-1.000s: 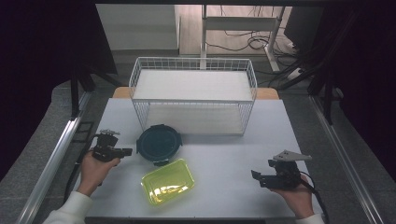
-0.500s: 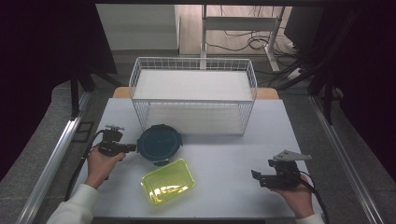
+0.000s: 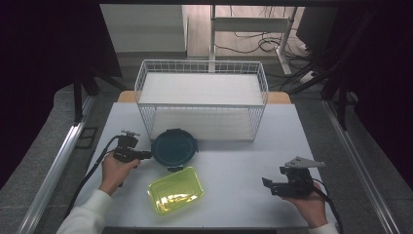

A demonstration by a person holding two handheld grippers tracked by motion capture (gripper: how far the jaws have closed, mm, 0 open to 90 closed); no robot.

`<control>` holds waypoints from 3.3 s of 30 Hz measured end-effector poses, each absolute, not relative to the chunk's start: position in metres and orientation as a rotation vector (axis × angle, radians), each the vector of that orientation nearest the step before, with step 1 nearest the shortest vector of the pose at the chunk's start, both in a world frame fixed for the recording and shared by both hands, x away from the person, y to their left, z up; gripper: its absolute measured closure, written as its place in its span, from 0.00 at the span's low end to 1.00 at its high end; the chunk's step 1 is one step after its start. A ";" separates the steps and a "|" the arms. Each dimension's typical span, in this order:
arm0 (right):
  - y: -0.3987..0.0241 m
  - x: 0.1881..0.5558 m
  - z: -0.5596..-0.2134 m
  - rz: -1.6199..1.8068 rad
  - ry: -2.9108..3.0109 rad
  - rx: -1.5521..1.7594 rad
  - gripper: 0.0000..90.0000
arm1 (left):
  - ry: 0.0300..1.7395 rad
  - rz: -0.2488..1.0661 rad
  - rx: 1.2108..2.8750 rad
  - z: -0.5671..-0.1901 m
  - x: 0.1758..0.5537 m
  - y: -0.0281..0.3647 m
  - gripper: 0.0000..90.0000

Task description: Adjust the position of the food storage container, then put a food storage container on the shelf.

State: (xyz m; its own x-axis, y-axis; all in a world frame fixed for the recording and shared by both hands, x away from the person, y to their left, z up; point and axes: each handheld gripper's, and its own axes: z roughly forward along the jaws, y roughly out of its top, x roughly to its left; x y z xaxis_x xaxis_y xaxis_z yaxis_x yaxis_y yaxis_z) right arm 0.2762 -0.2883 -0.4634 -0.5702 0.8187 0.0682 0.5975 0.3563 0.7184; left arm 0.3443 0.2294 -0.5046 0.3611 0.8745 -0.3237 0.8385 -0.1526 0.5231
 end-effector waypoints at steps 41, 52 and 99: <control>-0.275 0.276 -0.452 1.226 2.319 1.201 0.20 | 1.328 0.049 1.753 -0.464 0.313 0.246 0.29; -0.263 0.286 -0.452 1.318 2.360 1.218 0.17 | 1.324 0.049 1.745 -0.460 0.304 0.248 0.19; -0.138 0.398 -0.494 1.520 2.533 1.631 0.16 | 1.377 -0.198 1.658 -0.496 0.350 0.232 0.15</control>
State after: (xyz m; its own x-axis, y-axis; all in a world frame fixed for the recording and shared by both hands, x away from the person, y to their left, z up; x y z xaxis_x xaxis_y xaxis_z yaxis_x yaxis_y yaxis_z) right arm 0.3981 -0.1375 -0.4935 -0.5120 0.6119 0.6029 0.8198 0.1385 0.5557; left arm 0.3496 0.2317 -0.4960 0.3560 0.6842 -0.6365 0.8356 0.0719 0.5446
